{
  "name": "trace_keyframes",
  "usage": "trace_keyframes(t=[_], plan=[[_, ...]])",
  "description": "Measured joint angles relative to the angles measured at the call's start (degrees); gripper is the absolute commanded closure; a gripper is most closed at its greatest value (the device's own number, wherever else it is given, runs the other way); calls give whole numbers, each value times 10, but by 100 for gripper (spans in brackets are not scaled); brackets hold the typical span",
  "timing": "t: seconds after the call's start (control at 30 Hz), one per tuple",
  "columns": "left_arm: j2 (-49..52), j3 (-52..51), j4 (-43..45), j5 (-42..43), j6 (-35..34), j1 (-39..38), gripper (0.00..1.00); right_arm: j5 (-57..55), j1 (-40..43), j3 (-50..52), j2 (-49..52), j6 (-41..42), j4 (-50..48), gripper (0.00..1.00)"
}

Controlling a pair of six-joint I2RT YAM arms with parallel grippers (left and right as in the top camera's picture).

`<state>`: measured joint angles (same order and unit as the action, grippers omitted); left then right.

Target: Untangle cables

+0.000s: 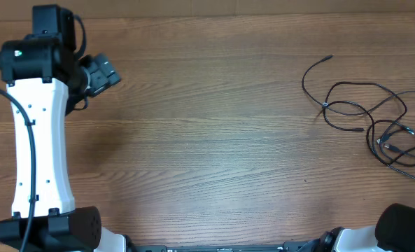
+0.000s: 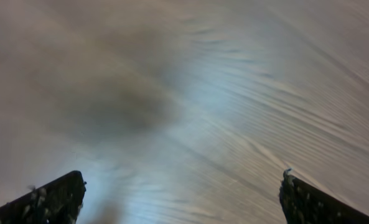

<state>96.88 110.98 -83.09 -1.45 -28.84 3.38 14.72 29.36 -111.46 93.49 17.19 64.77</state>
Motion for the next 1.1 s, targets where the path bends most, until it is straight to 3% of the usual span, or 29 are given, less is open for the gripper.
trace_keyframes(t=[0.13,0.23,0.27,0.5,0.7,0.9,1.1], plan=[[0,0,53,27,74,-51,0,58,-69,3,3,-88,46,21],[1,0,67,32,129,-103,0,62,-131,3,13,-140,73,2],[1,0,64,31,140,-117,0,55,-150,3,16,-153,82,0],[17,-6,-58,2,136,-167,0,-20,-256,4,37,-189,158,0],[18,-44,-132,-7,105,-167,0,-46,-266,5,44,-174,192,0],[-11,-117,-80,-16,92,-169,0,-51,-261,23,43,-165,196,0],[-164,-238,15,-44,80,-181,1,-52,-261,134,9,-161,120,0]])
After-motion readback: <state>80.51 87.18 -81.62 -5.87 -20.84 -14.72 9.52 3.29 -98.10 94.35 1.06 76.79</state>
